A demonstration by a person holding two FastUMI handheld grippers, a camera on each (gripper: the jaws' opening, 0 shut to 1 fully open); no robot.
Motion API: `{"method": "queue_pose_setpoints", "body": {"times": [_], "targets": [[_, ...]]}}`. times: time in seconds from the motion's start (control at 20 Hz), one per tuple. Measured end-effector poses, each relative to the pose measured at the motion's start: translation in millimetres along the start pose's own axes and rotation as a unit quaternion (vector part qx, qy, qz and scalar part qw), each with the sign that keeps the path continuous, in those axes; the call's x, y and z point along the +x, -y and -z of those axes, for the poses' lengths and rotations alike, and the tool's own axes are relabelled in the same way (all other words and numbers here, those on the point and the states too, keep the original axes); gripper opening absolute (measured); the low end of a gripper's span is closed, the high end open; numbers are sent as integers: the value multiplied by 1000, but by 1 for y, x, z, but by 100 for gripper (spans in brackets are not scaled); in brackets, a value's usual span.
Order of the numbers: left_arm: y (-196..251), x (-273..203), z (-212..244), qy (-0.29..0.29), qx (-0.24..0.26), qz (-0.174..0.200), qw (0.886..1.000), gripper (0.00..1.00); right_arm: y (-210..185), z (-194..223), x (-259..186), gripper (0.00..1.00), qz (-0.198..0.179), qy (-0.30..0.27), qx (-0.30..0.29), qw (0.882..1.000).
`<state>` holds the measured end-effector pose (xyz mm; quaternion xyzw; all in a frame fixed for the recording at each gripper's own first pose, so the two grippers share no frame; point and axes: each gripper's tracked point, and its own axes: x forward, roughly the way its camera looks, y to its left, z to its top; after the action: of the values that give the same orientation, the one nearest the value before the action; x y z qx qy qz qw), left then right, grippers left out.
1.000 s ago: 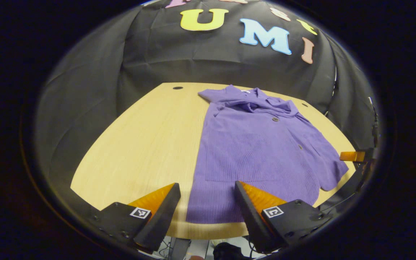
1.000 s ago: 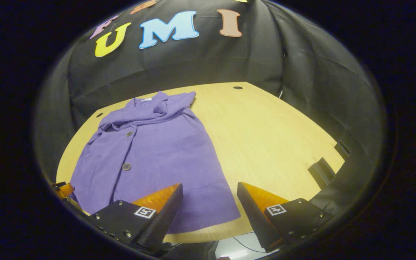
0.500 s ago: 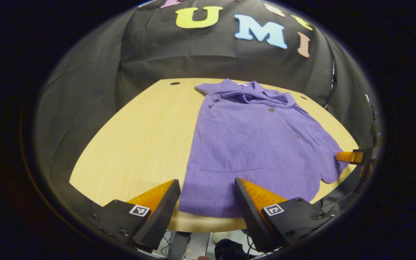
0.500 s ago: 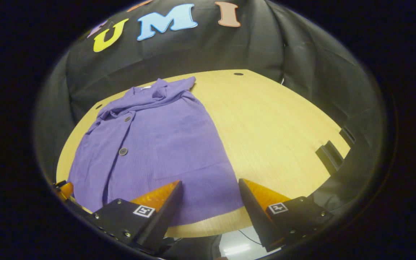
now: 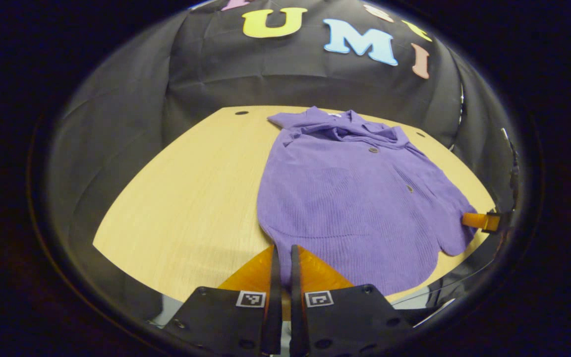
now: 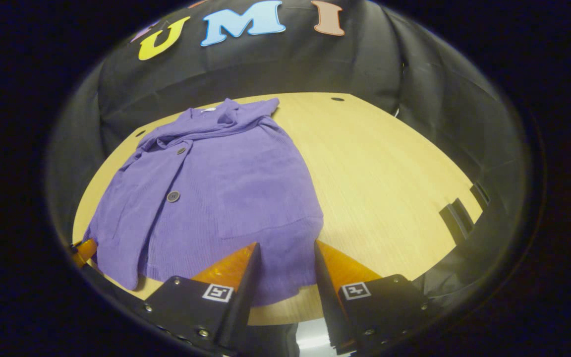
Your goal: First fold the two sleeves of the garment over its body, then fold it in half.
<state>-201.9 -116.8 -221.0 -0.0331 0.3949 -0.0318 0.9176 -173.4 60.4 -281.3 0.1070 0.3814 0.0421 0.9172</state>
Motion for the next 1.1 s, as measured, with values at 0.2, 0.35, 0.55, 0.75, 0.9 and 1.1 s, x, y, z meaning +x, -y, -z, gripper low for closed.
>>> {"method": "queue_pose_setpoints", "body": {"times": [0.2, 0.35, 0.55, 0.75, 0.9, 1.1], "targets": [[12, 1, -1, -10, -17, 21, 1000, 7, -4, -9, 2, 23, -1, -1, 18, 1000], [29, -4, -4, -8, -17, 47, 999, 7, -10, -16, -1, 7, -15, 3, 17, 1000], [45, -17, -37, 14, -55, 82, 995, 7, -24, -53, -23, 6, -52, 43, 41, 997], [53, -28, -83, 51, -77, 102, 991, 7, -34, -96, -42, 6, -70, 88, 43, 993], [57, -33, -117, 78, -72, 113, 988, 7, -43, -124, -50, 6, -76, 111, 31, 990], [64, -31, -161, 106, -76, 121, 984, 7, -56, -160, -55, 3, -95, 136, 19, 986]]}}
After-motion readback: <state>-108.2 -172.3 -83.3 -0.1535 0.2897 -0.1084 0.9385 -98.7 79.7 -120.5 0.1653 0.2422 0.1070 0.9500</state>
